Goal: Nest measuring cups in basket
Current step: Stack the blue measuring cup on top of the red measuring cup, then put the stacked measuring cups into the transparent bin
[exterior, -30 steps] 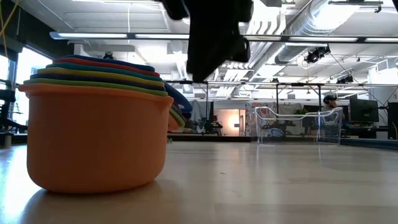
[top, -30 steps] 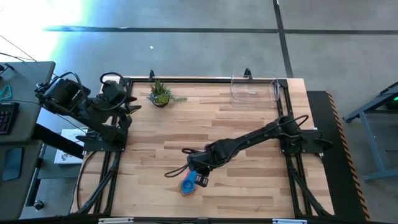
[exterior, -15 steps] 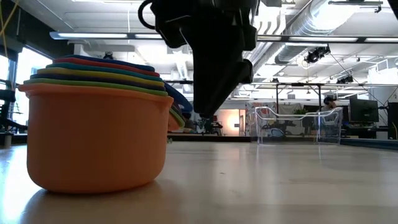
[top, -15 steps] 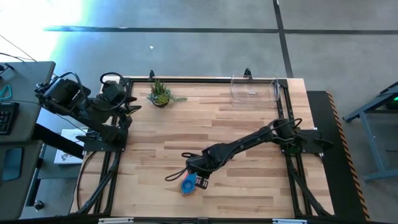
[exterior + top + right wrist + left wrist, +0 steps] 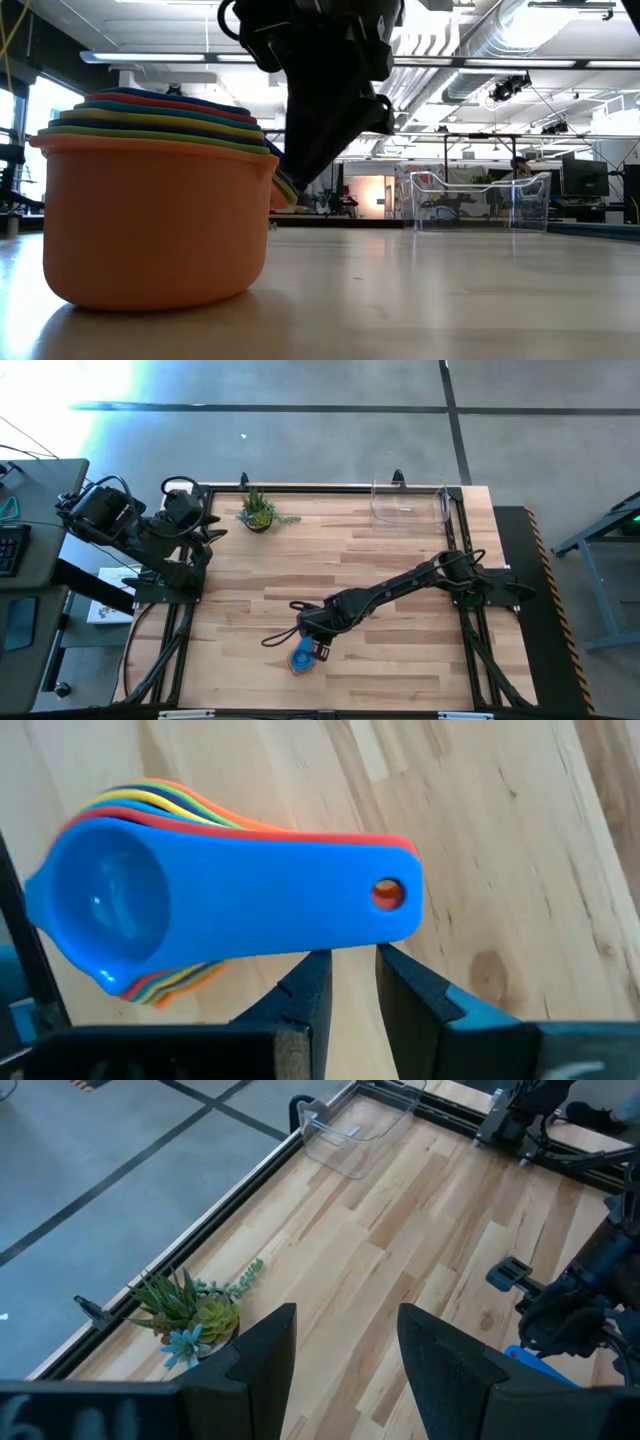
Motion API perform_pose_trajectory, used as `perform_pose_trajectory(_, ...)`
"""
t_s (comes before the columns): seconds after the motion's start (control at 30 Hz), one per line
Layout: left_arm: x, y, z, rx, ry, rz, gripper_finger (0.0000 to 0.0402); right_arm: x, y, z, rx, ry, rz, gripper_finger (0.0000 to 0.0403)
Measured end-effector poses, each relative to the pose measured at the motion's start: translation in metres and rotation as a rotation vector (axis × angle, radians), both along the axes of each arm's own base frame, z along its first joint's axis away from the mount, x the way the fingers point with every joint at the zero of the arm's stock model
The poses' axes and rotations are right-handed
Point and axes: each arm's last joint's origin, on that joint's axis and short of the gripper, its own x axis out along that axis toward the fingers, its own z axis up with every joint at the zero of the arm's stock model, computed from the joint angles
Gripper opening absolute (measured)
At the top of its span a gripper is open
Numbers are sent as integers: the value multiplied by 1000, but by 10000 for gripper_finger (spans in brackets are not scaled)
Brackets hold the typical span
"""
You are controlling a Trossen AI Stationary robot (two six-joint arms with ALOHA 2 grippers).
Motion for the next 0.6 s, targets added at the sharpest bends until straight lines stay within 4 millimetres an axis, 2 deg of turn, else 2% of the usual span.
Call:
perform_pose_trajectory(0.37,0,0,0,2,0,0,168,1,-4,1,16,10,-3,73)
perform_pose_trajectory(0.47,0,0,0,2,1,0,168,0,-7,10,35,41,2,73)
perform_pose_trajectory(0.6,0,0,0,0,1,-2,168,1,-9,33,28,41,16,73)
